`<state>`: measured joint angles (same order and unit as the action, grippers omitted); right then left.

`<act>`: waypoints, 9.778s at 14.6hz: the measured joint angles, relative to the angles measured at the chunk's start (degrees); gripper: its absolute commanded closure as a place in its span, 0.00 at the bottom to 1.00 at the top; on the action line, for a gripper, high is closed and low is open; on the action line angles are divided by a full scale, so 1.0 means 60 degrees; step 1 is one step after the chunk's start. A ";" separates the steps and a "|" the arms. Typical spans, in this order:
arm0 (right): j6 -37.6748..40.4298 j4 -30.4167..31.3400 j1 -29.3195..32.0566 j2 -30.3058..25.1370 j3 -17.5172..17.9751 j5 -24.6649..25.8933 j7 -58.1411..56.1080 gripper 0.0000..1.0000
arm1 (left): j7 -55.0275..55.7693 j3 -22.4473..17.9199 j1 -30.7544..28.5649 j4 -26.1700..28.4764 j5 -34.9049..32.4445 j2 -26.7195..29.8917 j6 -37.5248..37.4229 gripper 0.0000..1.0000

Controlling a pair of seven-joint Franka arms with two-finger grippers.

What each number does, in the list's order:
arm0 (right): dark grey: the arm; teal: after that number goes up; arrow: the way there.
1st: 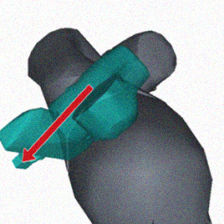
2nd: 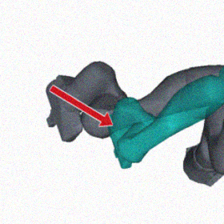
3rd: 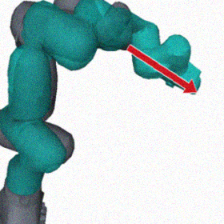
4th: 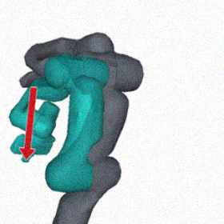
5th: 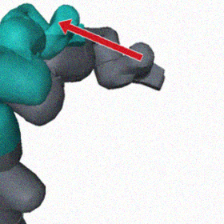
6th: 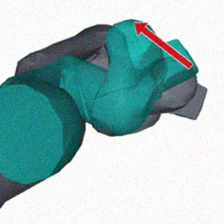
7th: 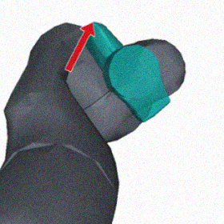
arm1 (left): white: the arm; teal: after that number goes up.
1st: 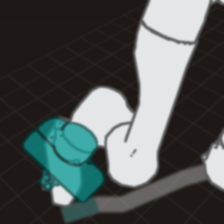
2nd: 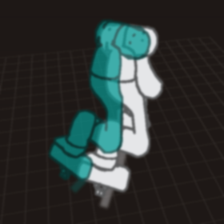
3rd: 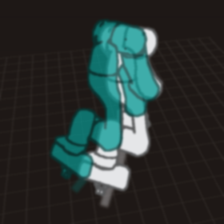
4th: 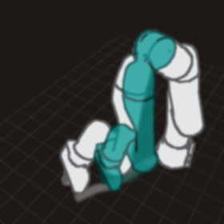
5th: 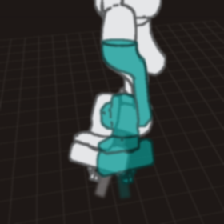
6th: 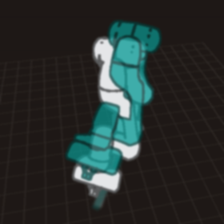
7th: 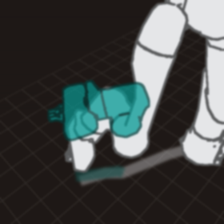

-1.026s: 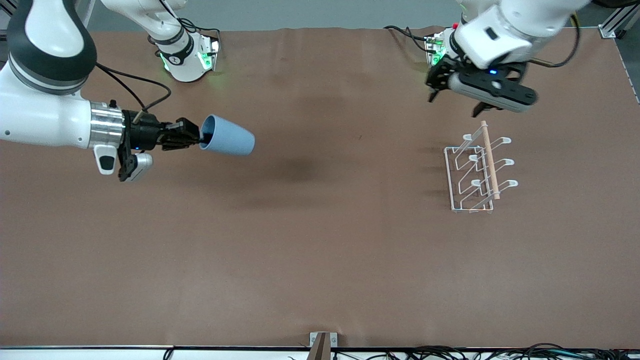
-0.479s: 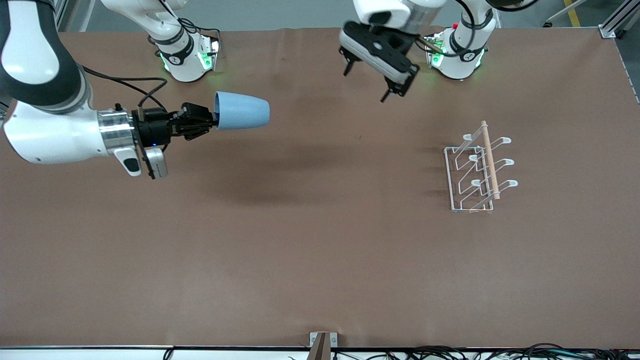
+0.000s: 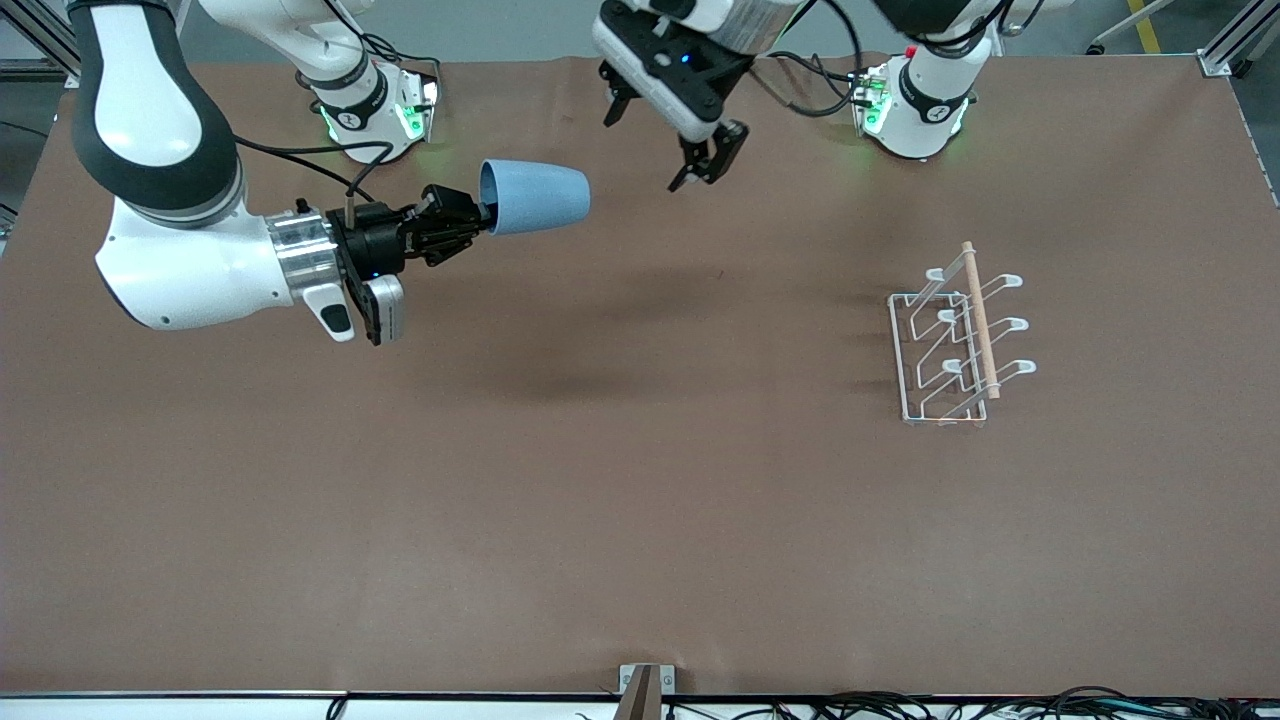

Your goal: Hang cup on cup holder

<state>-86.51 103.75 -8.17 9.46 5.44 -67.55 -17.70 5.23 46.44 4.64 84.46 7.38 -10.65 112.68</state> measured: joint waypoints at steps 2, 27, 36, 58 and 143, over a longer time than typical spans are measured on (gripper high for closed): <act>-0.0015 -0.0017 -0.0004 0.0017 -0.0004 -0.0149 0.0000 0.99 | -0.0079 0.0006 0.0257 -0.0010 0.0000 -0.0420 0.0353 0.00; -0.0225 -0.0182 -0.0181 0.0239 -0.0010 -0.0206 0.0000 0.95 | -0.1723 0.0039 0.1592 -0.0102 -0.3104 -0.1980 0.2672 0.20; -0.0212 -0.0193 -0.0179 0.0260 -0.0062 -0.0244 0.0004 0.00 | -0.2204 -0.0024 0.1526 -0.0119 -0.3262 -0.2026 0.2644 0.47; -0.0642 -0.1426 0.2336 -0.1305 -0.0017 0.9100 0.2097 0.00 | -0.6394 -0.0955 -0.0859 -0.0136 -0.7776 -0.2096 -0.6260 0.48; 0.1156 -0.4187 0.1386 -0.1231 0.0053 1.0778 0.4220 0.00 | -0.1002 -0.5118 -0.1439 0.0484 -0.2552 0.2039 -0.4398 0.00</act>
<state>-79.57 78.63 0.14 2.07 5.76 -2.88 7.62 -0.78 15.73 -3.99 87.36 -7.93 1.58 86.30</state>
